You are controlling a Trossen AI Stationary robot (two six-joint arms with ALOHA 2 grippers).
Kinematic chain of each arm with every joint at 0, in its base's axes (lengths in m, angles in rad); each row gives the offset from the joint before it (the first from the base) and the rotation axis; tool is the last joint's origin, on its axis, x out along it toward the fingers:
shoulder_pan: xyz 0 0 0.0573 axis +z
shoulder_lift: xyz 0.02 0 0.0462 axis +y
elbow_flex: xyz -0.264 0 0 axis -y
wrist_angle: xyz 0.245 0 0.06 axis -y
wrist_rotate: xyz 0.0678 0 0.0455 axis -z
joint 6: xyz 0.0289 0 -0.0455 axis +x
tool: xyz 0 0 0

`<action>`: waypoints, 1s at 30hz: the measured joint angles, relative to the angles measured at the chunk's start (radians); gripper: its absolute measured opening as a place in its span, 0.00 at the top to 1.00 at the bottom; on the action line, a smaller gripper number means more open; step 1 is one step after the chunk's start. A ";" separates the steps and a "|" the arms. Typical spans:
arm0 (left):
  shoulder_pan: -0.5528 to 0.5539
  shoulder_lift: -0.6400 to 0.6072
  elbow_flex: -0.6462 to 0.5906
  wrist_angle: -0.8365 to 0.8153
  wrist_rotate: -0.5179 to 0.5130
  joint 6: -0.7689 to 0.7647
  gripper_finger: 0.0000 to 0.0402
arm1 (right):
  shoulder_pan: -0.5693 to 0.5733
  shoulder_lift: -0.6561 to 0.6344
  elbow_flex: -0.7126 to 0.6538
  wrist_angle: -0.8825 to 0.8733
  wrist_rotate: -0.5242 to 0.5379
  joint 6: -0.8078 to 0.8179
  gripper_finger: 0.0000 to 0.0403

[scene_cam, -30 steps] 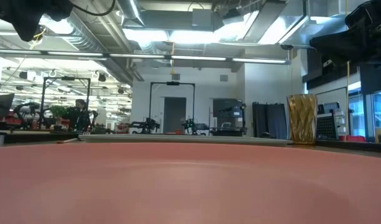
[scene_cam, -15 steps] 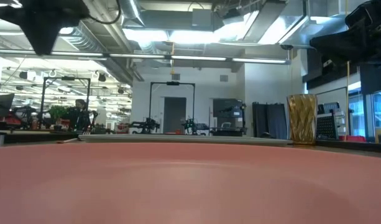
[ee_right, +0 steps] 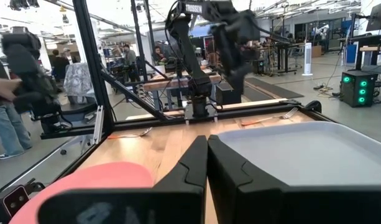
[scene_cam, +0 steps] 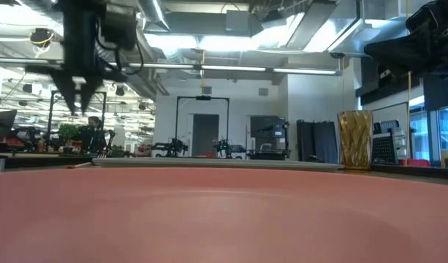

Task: Pick and place plate/cup/fork/spoon on tray
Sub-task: Put the orange fork on the gray tray

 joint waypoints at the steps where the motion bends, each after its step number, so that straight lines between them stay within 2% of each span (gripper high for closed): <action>1: 0.023 0.001 -0.026 0.058 0.001 0.050 0.81 | 0.000 0.000 0.000 0.000 0.000 0.000 0.97; 5: 0.109 0.001 -0.104 0.212 -0.004 0.148 0.81 | 0.000 0.000 0.000 0.000 0.000 -0.001 0.97; 11: 0.215 0.000 -0.167 0.299 -0.048 0.219 0.81 | 0.000 0.000 0.000 0.000 0.000 0.000 0.97; 20: 0.267 0.001 -0.225 0.475 -0.037 0.272 0.81 | 0.000 0.000 0.000 0.001 -0.001 0.000 0.97; 26: 0.239 -0.007 -0.229 0.329 0.211 0.377 0.81 | 0.000 0.000 0.000 0.001 -0.001 0.003 0.97; 28: 0.214 -0.016 -0.229 0.288 0.186 0.394 0.81 | 0.000 0.000 0.000 0.001 -0.001 0.003 0.97; 30: 0.195 -0.016 -0.229 0.287 0.085 0.405 0.81 | 0.000 0.000 0.000 0.001 -0.001 0.002 0.97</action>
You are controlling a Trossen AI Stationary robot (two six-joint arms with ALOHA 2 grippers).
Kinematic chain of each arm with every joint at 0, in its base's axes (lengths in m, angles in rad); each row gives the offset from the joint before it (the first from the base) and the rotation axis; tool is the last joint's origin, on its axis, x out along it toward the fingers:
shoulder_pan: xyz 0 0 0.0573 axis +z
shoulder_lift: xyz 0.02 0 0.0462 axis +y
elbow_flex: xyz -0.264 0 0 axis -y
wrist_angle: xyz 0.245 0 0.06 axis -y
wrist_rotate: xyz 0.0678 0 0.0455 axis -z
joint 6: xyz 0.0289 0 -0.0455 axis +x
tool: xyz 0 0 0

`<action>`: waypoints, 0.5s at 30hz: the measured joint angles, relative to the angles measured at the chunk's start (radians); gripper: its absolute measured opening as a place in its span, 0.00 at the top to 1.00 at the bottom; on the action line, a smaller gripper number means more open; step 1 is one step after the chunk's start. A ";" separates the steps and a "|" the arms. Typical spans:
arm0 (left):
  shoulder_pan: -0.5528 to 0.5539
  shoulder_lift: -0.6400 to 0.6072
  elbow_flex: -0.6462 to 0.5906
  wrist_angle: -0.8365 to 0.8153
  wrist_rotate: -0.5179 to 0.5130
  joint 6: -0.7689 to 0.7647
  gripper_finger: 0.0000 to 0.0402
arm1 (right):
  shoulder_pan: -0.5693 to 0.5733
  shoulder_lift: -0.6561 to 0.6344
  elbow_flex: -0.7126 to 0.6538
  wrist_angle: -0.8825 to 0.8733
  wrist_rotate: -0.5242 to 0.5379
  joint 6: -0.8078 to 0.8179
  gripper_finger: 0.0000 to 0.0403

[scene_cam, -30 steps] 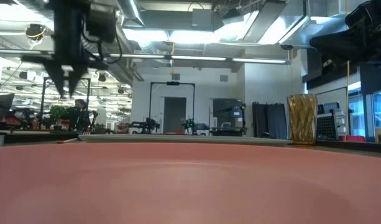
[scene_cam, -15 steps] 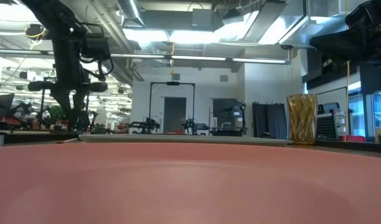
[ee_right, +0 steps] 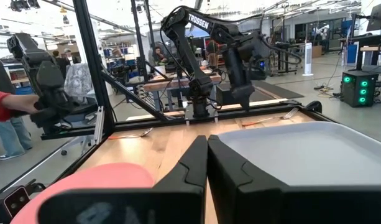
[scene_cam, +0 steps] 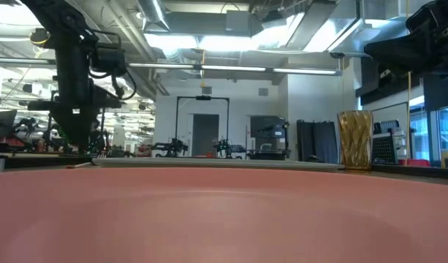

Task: Pick and place plate/cup/fork/spoon on tray
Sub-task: Put the orange fork on the gray tray

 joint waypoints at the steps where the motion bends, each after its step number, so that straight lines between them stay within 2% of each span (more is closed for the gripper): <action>1: -0.002 0.001 0.000 0.013 -0.045 -0.001 0.81 | 0.000 0.000 0.000 0.000 0.000 0.000 0.97; 3: 0.006 0.002 0.000 0.068 -0.104 0.001 0.81 | 0.000 0.000 0.000 0.000 0.016 0.000 0.97; 8: 0.057 0.034 0.002 0.194 -0.120 0.004 0.81 | 0.000 0.000 0.000 0.000 0.071 0.000 0.97; 15: 0.098 0.178 0.002 0.209 -0.133 0.005 0.81 | 0.000 0.000 0.000 0.000 0.078 -0.001 0.97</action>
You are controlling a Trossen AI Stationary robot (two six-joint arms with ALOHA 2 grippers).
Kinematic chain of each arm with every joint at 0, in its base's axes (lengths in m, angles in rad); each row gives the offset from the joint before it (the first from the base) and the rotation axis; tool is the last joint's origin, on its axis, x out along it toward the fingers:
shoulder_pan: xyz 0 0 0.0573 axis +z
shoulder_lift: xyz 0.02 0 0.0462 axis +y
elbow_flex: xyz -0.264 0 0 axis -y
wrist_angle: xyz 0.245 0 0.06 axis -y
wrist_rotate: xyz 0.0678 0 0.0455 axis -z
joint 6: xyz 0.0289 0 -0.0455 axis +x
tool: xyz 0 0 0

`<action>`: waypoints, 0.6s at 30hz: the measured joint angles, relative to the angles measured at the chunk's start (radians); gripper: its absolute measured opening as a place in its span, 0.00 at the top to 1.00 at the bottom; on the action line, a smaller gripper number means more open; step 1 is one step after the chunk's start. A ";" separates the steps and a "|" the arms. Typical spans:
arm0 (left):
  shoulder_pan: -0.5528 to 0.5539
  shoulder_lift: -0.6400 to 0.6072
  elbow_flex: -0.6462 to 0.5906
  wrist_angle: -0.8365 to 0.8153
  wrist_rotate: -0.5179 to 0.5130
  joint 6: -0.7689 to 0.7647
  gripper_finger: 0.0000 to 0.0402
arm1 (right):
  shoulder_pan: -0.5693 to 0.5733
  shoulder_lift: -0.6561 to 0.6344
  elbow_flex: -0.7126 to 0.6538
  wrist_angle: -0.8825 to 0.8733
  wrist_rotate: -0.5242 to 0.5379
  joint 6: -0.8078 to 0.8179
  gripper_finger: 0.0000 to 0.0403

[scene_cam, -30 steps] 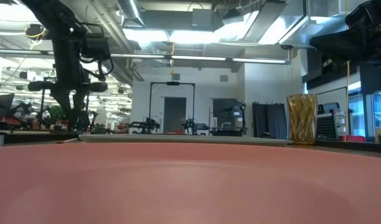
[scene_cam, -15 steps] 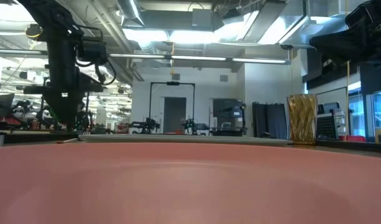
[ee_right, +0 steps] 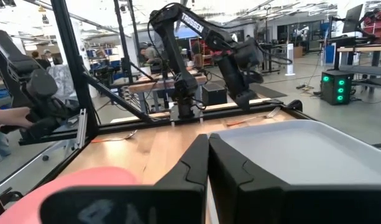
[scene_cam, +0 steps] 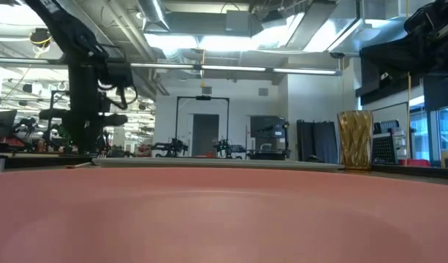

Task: Pick and place plate/cup/fork/spoon on tray
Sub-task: Put the orange fork on the gray tray

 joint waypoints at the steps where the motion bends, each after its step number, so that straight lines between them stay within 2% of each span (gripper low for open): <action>1: 0.000 0.016 0.000 0.013 -0.006 0.000 0.81 | 0.000 0.000 0.000 0.000 0.000 0.000 0.97; 8: 0.000 0.092 0.000 0.125 -0.045 0.049 0.81 | 0.000 0.000 0.000 0.000 0.000 0.002 0.97; 18: 0.011 0.100 0.000 0.118 -0.108 0.022 0.81 | 0.000 0.000 0.000 0.000 0.001 0.002 0.97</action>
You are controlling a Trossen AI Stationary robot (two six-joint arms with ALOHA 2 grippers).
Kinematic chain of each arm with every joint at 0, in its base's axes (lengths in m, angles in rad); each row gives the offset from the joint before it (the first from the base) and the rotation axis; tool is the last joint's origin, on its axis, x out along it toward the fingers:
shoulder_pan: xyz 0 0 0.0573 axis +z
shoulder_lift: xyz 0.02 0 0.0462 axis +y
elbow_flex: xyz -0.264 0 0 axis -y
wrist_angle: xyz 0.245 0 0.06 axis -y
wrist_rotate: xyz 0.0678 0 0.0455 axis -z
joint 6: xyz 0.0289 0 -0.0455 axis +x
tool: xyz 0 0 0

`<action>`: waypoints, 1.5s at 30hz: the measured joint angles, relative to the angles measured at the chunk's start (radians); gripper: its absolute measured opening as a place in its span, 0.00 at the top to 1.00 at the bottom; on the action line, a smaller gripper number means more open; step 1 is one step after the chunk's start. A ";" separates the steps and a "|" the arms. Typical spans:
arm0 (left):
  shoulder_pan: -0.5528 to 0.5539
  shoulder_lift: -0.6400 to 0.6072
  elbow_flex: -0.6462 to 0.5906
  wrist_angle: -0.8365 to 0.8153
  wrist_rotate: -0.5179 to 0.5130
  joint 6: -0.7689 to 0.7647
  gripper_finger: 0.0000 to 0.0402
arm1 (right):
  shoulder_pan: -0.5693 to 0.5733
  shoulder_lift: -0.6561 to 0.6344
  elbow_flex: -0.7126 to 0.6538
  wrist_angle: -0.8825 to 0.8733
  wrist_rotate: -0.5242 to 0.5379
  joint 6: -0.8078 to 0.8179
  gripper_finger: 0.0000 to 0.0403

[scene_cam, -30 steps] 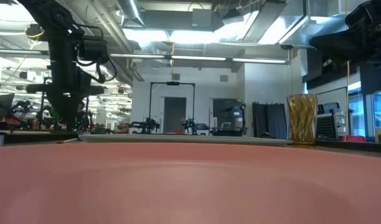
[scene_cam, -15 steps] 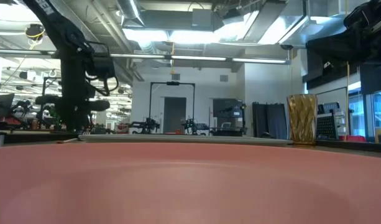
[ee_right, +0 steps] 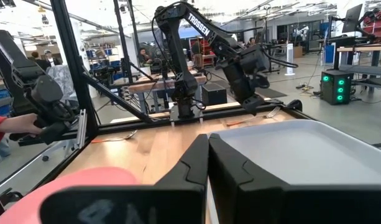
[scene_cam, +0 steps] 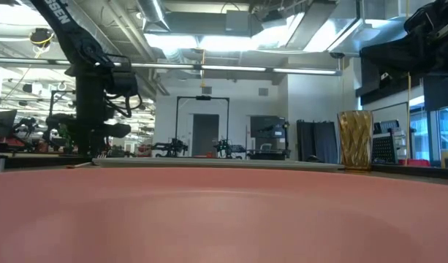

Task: Pick and place plate/cup/fork/spoon on tray
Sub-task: Put the orange fork on the gray tray

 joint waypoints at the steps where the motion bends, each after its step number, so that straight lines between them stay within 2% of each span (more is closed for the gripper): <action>1: 0.004 0.000 0.000 0.000 -0.002 -0.003 0.81 | 0.000 0.000 0.000 0.000 0.000 0.000 0.97; 12: 0.041 0.030 -0.002 0.003 0.046 -0.027 0.82 | 0.000 0.000 0.000 0.000 0.000 -0.002 0.97; 19: 0.010 0.097 0.002 0.017 0.010 -0.026 0.82 | 0.000 0.000 0.000 -0.005 0.001 -0.003 0.97; 27: 0.009 0.153 0.008 0.010 0.020 -0.031 0.82 | 0.000 0.000 0.000 -0.007 0.003 -0.002 0.97; 30: 0.012 0.154 0.008 0.011 0.034 -0.031 0.85 | 0.000 0.000 0.000 -0.007 0.003 -0.002 0.97; 35: 0.025 0.155 0.008 0.010 0.069 -0.026 0.97 | 0.000 0.000 0.000 -0.007 0.002 -0.001 0.97; 43: 0.029 0.112 0.025 -0.042 0.100 -0.019 0.99 | 0.000 0.000 0.000 -0.007 0.002 0.000 0.97; 45: 0.029 0.088 0.036 -0.067 0.136 -0.004 0.99 | 0.000 0.000 0.000 -0.007 0.002 0.000 0.97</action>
